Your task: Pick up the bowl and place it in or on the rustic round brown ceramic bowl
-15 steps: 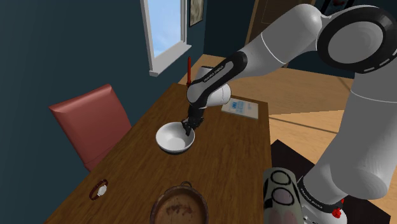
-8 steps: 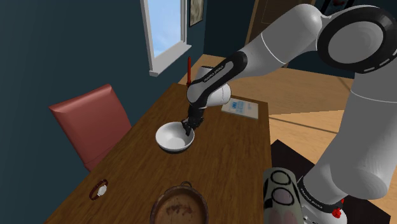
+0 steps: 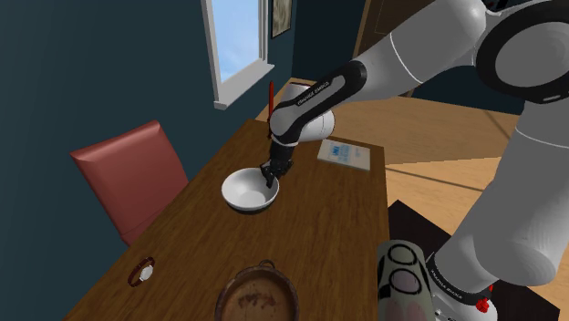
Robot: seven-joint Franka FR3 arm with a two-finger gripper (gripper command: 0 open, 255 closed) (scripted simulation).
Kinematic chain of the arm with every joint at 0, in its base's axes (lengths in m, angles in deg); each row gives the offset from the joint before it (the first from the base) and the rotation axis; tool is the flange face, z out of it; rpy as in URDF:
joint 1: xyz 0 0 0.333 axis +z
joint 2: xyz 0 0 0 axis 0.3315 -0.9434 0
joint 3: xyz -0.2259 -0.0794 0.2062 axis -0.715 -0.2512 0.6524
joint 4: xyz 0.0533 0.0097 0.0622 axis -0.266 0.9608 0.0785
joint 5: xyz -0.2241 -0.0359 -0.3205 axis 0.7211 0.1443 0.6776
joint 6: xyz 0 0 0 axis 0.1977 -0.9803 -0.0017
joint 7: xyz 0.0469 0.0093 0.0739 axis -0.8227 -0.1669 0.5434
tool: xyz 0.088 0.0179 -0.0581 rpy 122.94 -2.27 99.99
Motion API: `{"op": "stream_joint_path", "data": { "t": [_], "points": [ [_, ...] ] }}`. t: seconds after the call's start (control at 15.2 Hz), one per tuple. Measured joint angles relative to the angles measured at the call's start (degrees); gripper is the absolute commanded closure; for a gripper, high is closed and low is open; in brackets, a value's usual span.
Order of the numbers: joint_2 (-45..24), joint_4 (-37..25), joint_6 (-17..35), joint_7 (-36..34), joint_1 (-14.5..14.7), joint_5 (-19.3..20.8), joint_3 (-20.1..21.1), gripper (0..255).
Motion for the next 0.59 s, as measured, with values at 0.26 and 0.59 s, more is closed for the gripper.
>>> {"op": "stream_joint_path", "data": {
  "t": [0.26, 0.59],
  "points": [
    [2.2, -0.6, -2.6, -1.2, 0.0, 1.0, -0.3, 255],
    [4.8, -1.4, -6.0, -2.6, 0.0, 2.0, -0.6, 255]
  ]
}}
